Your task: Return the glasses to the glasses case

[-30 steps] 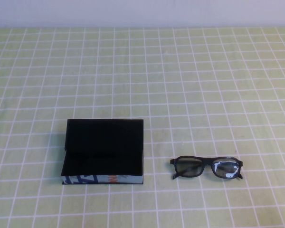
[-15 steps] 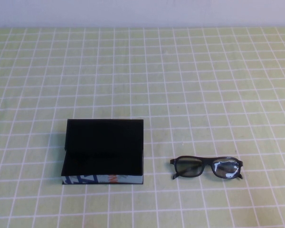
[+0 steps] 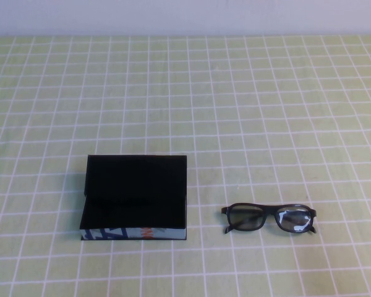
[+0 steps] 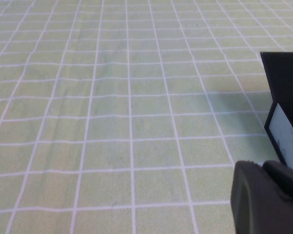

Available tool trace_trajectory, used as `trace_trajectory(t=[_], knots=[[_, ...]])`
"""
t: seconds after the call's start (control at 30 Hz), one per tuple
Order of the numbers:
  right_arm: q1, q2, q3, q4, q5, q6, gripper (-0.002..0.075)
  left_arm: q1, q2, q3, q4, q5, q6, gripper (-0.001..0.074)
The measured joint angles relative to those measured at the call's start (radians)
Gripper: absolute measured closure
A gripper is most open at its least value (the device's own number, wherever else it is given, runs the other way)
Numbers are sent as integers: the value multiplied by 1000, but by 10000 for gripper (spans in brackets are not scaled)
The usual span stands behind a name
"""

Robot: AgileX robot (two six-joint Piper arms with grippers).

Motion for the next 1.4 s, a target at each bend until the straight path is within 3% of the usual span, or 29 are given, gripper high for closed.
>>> trace_trajectory(t=[0.17, 0.33, 0.5, 0.67, 0.93, 1.03, 1.2, 1.3, 1.4], knots=[[0, 199, -156, -127, 312, 0, 743, 0, 0, 0, 0, 0, 0, 736], [0, 535, -399, -361, 636, -46, 743, 0, 0, 0, 0, 0, 0, 736], [0, 810, -584, -504, 795, -139, 743, 0, 0, 0, 0, 0, 0, 736], [38, 992, -709, -561, 848, -256, 743, 0, 0, 0, 0, 0, 0, 736], [388, 1318, -981, -803, 852, -347, 743, 0, 0, 0, 0, 0, 0, 736], [472, 1429, -1084, -828, 882, -411, 743, 0, 0, 0, 0, 0, 0, 736], [532, 1581, -1208, -885, 940, -560, 737, 0, 0, 0, 0, 0, 0, 736], [535, 1643, -1251, -939, 948, -689, 686, 0, 0, 0, 0, 0, 0, 736], [535, 1694, -1278, -977, 948, -809, 568, 0, 0, 0, 0, 0, 0, 736]])
